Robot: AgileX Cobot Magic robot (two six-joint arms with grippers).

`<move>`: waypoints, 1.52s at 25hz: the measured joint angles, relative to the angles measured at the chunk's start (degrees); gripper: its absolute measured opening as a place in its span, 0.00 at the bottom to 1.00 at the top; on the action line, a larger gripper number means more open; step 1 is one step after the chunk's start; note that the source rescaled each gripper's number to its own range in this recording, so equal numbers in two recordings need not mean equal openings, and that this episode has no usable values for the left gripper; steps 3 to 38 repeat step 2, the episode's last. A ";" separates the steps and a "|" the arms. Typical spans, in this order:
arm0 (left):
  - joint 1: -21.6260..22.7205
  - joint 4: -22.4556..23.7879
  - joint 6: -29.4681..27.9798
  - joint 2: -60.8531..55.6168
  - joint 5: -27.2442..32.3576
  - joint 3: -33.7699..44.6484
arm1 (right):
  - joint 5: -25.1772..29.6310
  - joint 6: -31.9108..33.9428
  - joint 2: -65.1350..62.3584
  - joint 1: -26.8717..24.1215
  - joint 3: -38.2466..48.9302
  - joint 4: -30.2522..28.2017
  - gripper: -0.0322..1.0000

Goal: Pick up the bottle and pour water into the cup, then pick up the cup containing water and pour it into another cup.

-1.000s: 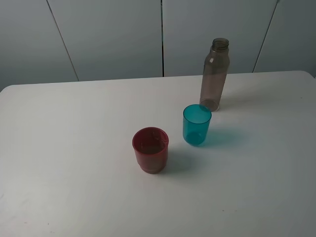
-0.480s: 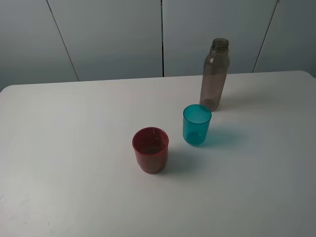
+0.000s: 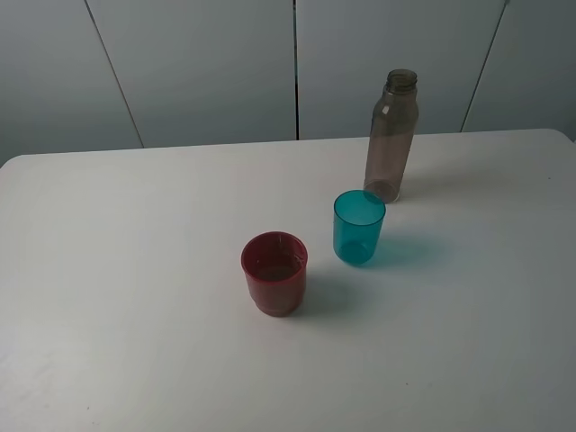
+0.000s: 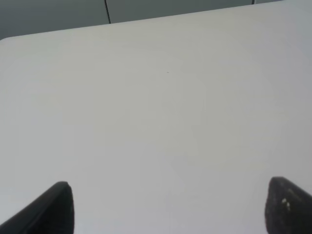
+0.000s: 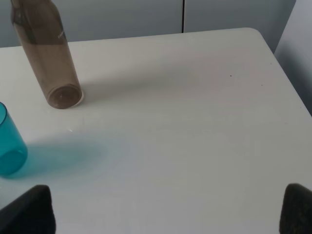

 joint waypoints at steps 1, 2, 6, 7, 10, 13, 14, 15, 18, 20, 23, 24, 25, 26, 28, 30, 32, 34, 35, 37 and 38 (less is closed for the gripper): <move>0.00 0.00 0.00 0.00 0.00 0.00 | 0.00 0.00 0.00 0.00 0.00 0.00 1.00; 0.00 0.00 0.00 0.00 0.00 0.00 | 0.00 0.00 0.00 0.00 0.00 0.00 1.00; 0.00 0.00 0.00 0.00 0.00 0.00 | 0.00 0.00 0.00 0.00 0.00 0.00 1.00; 0.00 0.00 0.00 0.00 0.00 0.00 | 0.00 0.00 0.00 0.00 0.00 0.00 1.00; 0.00 0.00 0.00 0.00 0.00 0.00 | 0.00 0.00 0.00 0.00 0.00 0.00 1.00; 0.00 0.00 0.00 0.00 0.00 0.00 | 0.00 0.00 0.00 0.00 0.00 0.00 1.00; 0.00 0.00 0.00 0.00 0.00 0.00 | 0.00 0.00 0.00 0.00 0.00 0.00 1.00; 0.00 0.00 0.00 0.00 0.00 0.00 | 0.00 0.00 0.00 0.00 0.00 0.00 1.00; 0.00 0.00 0.00 0.00 0.00 0.00 | 0.00 0.00 0.00 0.00 0.00 0.00 1.00; 0.00 0.00 0.00 0.00 0.00 0.00 | 0.00 0.00 0.00 0.00 0.00 0.00 1.00; 0.00 0.00 0.00 0.00 0.00 0.00 | 0.00 0.00 0.00 0.00 0.00 0.00 1.00; 0.00 0.00 0.00 0.00 0.00 0.00 | 0.00 0.00 0.00 0.00 0.00 0.00 1.00; 0.00 0.00 0.00 0.00 0.00 0.00 | 0.00 0.00 0.00 0.00 0.00 0.00 1.00; 0.00 0.00 0.00 0.00 0.00 0.00 | 0.00 0.00 0.00 0.00 0.00 0.00 1.00; 0.00 0.00 0.00 0.00 0.00 0.00 | 0.00 0.00 0.00 0.00 0.00 0.00 1.00; 0.00 0.00 0.00 0.00 0.00 0.00 | 0.00 0.00 0.00 0.00 0.00 0.00 1.00; 0.00 0.00 0.00 0.00 0.00 0.00 | 0.00 0.00 0.00 0.00 0.00 0.00 1.00; 0.00 0.00 0.00 0.00 0.00 0.00 | 0.00 0.00 0.00 0.00 0.00 0.00 1.00; 0.00 0.00 0.00 0.00 0.00 0.00 | 0.00 0.00 0.00 0.00 0.00 0.00 1.00; 0.00 0.00 0.00 0.00 0.00 0.00 | 0.00 0.00 0.00 0.00 0.00 0.00 1.00; 0.00 0.00 0.00 0.00 0.00 0.00 | 0.00 0.00 0.00 0.00 0.00 0.00 1.00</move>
